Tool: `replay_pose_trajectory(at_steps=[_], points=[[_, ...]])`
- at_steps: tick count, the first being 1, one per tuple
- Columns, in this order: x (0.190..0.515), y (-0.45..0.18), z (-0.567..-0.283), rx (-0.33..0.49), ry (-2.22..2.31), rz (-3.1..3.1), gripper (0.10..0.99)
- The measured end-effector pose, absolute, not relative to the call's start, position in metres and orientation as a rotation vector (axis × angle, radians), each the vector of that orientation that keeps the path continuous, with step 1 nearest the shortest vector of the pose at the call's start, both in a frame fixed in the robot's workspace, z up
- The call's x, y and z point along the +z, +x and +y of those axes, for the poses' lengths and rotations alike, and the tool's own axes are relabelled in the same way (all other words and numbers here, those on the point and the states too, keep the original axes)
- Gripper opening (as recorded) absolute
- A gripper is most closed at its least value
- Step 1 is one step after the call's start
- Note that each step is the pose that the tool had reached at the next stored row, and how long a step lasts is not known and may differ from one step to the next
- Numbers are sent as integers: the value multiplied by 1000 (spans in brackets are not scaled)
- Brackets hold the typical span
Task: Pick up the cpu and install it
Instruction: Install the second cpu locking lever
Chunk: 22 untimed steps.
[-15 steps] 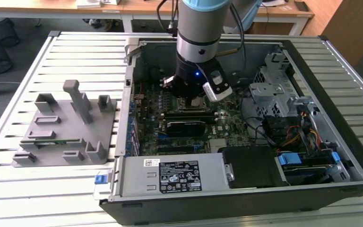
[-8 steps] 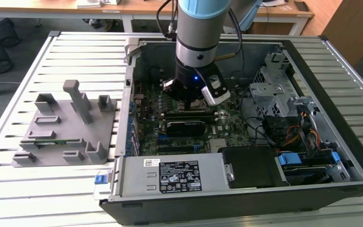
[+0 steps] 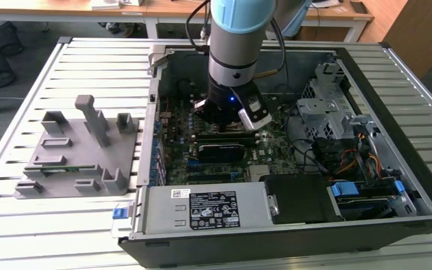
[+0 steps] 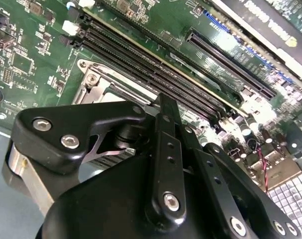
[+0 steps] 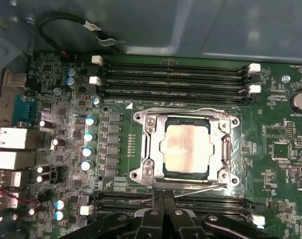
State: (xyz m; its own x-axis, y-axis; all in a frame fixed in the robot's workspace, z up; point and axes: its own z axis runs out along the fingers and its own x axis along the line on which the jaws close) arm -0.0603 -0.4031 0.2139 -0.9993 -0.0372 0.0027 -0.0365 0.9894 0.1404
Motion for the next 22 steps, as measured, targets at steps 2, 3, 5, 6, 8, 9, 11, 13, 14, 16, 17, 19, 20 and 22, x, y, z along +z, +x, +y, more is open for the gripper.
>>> replay_pose_trajectory(at_steps=[2, 3, 5, 6, 8, 9, 11, 13, 14, 16, 17, 19, 20, 22], points=[[213, -60, -405, -251, 58, -3126, 106], [213, -60, -406, -269, 58, -3125, 106], [212, -61, -408, -294, 58, -3123, 106], [212, -61, -409, -297, 58, -3123, 106], [211, -61, -412, -302, 58, -3122, 106], [211, -62, -413, -305, 58, -3122, 106], [210, -64, -414, -312, 58, -3121, 106], [209, -66, -414, -322, 58, -3120, 106], [208, -67, -414, -326, 58, -3120, 106], [206, -69, -414, -335, 58, -3119, 106], [205, -70, -414, -338, 58, -3119, 106], [203, -72, -414, -344, 59, -3118, 106], [202, -73, -414, -348, 58, -3118, 106], [201, -76, -414, -358, 58, -3117, 106]])
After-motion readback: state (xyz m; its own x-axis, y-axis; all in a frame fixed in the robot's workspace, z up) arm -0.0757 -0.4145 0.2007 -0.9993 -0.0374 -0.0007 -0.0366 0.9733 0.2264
